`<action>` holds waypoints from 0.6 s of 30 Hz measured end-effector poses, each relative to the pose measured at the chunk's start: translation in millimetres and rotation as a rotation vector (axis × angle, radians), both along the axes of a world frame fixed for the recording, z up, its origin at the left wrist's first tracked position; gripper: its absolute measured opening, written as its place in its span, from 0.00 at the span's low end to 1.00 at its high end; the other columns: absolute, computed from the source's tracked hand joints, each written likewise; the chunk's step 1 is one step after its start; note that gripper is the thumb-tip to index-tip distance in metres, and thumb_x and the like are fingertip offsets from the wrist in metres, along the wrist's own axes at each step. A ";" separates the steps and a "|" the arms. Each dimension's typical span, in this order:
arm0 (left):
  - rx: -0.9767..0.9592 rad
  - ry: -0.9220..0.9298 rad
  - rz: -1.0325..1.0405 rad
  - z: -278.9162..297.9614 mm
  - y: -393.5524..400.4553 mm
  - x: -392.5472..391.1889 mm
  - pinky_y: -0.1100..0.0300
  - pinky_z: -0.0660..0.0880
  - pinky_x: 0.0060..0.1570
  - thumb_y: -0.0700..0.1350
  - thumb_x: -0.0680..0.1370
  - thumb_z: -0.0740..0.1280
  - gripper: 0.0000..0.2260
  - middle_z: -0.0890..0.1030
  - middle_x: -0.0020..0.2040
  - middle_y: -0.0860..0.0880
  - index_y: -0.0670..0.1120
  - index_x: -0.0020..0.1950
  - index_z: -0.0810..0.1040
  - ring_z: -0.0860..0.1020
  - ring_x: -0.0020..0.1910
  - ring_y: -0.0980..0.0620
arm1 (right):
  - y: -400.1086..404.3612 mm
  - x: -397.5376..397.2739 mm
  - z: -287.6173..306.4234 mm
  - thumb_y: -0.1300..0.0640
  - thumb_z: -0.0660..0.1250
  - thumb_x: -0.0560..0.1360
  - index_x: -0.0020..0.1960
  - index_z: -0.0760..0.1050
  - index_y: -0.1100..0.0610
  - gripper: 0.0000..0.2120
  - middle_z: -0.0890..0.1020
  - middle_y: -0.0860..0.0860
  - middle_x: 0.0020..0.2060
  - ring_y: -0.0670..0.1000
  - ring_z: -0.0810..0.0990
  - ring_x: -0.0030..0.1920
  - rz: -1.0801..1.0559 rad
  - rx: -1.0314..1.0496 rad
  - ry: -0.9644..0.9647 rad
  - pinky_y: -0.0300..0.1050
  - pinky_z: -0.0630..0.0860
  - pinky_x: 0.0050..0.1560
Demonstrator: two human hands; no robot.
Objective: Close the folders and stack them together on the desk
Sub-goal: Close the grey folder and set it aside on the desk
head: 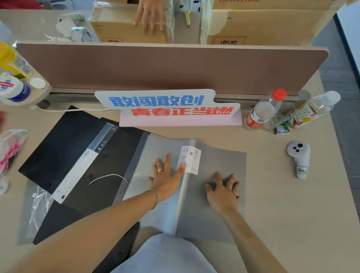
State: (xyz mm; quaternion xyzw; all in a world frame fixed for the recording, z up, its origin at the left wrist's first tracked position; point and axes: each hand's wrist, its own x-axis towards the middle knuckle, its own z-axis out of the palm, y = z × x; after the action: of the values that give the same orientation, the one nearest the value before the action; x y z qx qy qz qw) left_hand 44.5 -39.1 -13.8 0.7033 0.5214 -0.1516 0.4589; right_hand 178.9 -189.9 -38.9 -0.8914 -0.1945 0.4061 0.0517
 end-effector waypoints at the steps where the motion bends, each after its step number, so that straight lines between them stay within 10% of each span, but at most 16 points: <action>1: -0.011 -0.021 -0.006 1.4 -2.8 2.8 0.33 0.38 0.76 0.75 0.76 0.49 0.40 0.38 0.84 0.47 0.61 0.82 0.38 0.35 0.82 0.45 | 2.2 -0.6 -0.2 0.38 0.55 0.79 0.80 0.48 0.43 0.33 0.36 0.58 0.80 0.64 0.35 0.79 -0.010 0.006 0.005 0.69 0.50 0.74; 6: 0.036 -0.089 -0.091 5.4 -22.6 15.5 0.30 0.53 0.74 0.73 0.72 0.59 0.44 0.48 0.83 0.47 0.63 0.80 0.37 0.44 0.82 0.43 | 9.3 -2.1 2.0 0.43 0.52 0.81 0.79 0.52 0.43 0.28 0.38 0.57 0.80 0.64 0.37 0.79 -0.018 0.026 0.008 0.69 0.51 0.73; 11: 0.139 -0.226 -0.145 14.8 -32.8 12.5 0.43 0.81 0.52 0.46 0.73 0.71 0.50 0.60 0.81 0.48 0.68 0.78 0.35 0.77 0.65 0.36 | 6.9 -6.3 7.3 0.50 0.51 0.82 0.80 0.51 0.43 0.27 0.42 0.54 0.81 0.62 0.39 0.80 0.032 0.093 -0.003 0.68 0.52 0.73; 18: 0.238 -0.298 -0.130 43.0 -31.8 7.7 0.44 0.83 0.49 0.41 0.80 0.66 0.46 0.70 0.76 0.46 0.70 0.77 0.34 0.82 0.53 0.39 | 2.2 -14.4 11.8 0.57 0.55 0.80 0.78 0.61 0.50 0.26 0.60 0.53 0.79 0.56 0.55 0.79 -0.097 0.411 0.020 0.55 0.58 0.77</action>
State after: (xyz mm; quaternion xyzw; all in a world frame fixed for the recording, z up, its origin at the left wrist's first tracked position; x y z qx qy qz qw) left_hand 52.2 -70.9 29.2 0.7994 0.4153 -0.0126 0.4340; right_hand 164.5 -187.7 -27.1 -0.8662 -0.2298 0.3638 0.2540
